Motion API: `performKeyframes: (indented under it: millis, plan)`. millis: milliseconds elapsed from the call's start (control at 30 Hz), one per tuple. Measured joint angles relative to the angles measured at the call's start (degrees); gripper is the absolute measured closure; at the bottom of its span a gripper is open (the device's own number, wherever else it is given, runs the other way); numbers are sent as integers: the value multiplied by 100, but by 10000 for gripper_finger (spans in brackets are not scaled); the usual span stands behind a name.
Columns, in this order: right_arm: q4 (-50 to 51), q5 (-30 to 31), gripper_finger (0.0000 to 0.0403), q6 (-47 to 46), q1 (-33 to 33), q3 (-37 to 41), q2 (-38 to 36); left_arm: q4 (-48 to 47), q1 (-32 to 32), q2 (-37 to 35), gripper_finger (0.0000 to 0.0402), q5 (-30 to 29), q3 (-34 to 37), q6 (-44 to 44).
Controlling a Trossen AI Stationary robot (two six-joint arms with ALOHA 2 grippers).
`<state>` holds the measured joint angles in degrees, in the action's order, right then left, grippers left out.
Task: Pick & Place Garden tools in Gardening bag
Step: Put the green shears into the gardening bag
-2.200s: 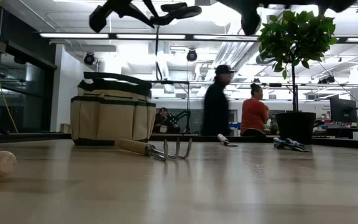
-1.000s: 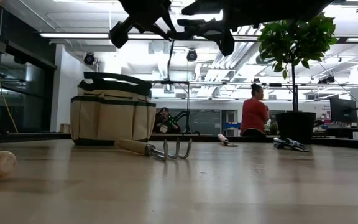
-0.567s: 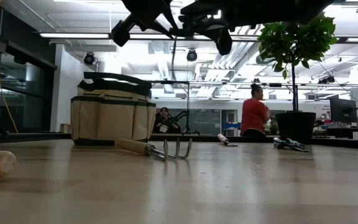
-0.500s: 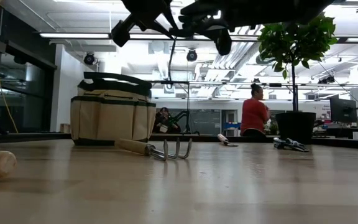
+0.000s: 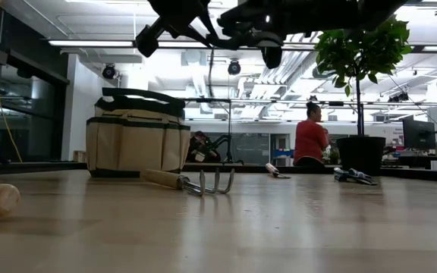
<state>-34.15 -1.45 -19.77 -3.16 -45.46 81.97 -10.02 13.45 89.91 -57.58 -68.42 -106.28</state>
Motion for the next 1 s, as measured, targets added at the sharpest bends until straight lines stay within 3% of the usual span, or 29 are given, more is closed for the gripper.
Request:
performKeyframes:
  millis: [267, 767, 1000]
  plan:
    - [98, 2, 322, 99, -4, 1, 0, -13, 2, 2, 360, -20, 2, 4]
    - [281, 0, 338, 352, -4, -1, -4, -61, 7, 7, 360, 23, 9, 310]
    - [271, -18, 339, 547, 0, -1, -4, -2, 4, 7, 308, 13, 7, 718]
